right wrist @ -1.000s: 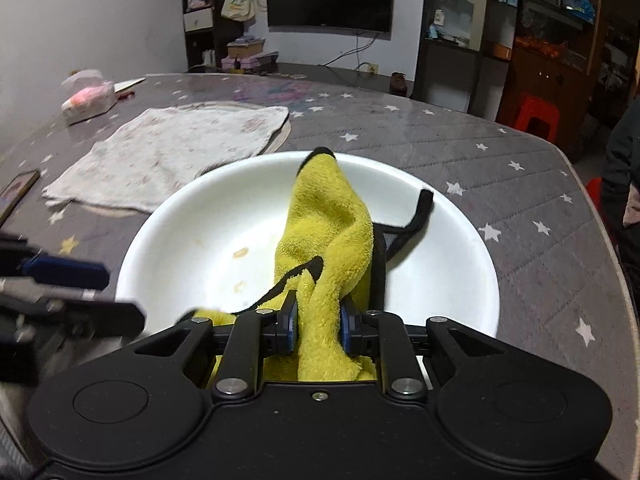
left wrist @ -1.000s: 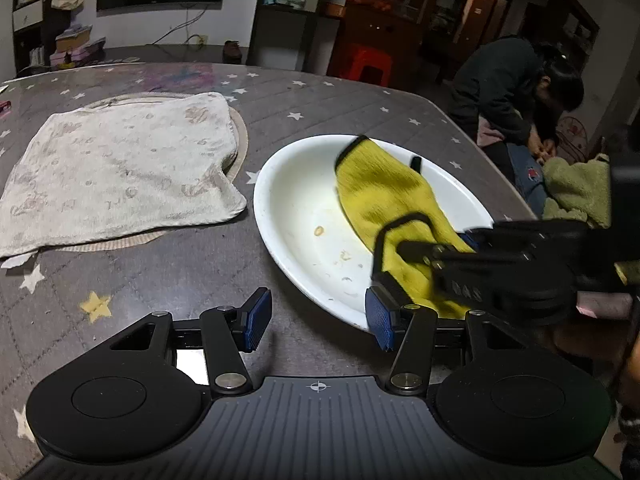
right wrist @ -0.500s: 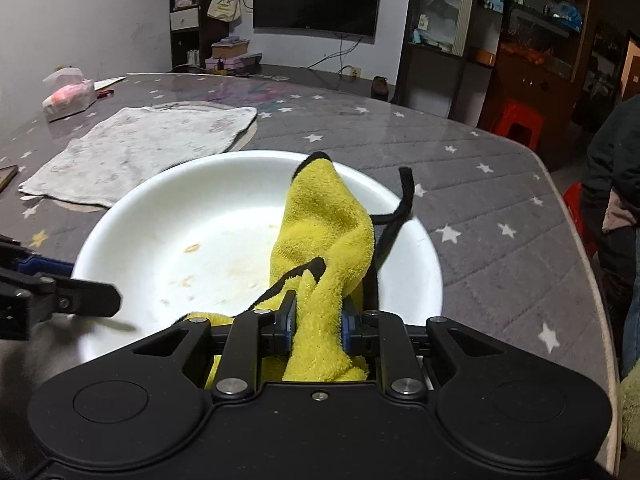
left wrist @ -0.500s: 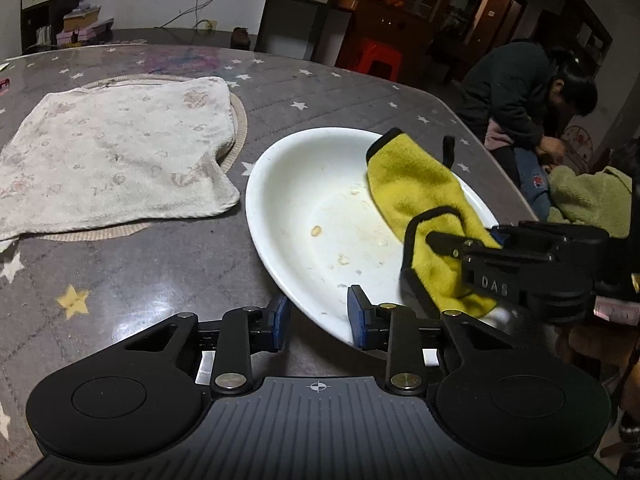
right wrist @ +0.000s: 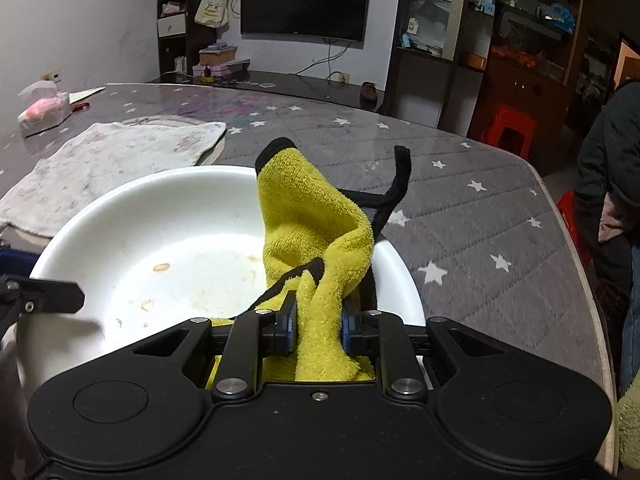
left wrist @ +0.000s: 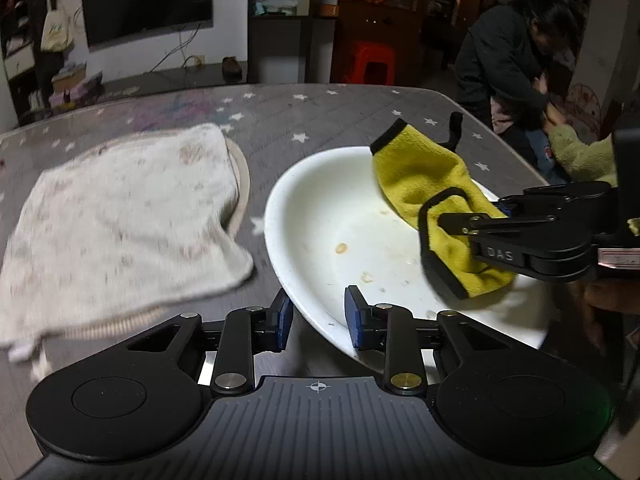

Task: Clean bowl
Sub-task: 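Rub the yellow cloth around the bowl's inner wall with the right tool while the left tool holds the rim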

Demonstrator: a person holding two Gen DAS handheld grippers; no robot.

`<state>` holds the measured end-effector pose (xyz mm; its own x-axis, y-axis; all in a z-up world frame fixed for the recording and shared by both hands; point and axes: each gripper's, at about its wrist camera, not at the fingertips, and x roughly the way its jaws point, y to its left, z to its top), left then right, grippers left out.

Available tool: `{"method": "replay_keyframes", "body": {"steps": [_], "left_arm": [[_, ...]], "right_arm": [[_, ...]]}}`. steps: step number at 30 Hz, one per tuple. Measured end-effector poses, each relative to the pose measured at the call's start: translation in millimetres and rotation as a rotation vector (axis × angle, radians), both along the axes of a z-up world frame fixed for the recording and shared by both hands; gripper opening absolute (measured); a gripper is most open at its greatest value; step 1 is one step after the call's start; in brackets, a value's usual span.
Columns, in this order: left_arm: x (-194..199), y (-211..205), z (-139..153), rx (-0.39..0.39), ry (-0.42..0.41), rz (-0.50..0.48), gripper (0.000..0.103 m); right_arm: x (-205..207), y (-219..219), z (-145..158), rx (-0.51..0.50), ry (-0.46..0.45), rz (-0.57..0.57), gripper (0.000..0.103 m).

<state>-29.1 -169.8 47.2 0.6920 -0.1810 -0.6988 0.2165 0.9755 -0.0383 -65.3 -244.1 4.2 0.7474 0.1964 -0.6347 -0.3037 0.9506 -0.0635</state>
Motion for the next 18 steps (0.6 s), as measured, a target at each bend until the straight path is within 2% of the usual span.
{"method": "replay_keyframes", "body": {"steps": [6, 13, 18], "left_arm": [[25.9, 4.6, -4.3, 0.042, 0.006, -0.03, 0.026], [37.4, 7.7, -9.6, 0.035, 0.016, -0.037, 0.026], [38.3, 9.1, -11.2, 0.021, 0.016, -0.031, 0.026]], "right_arm": [[20.9, 9.1, 1.0, -0.005, 0.016, 0.008, 0.021], [37.9, 29.1, 2.4, -0.011, 0.032, 0.056, 0.021], [33.2, 43.7, 2.6, -0.013, 0.034, 0.096, 0.021]]}}
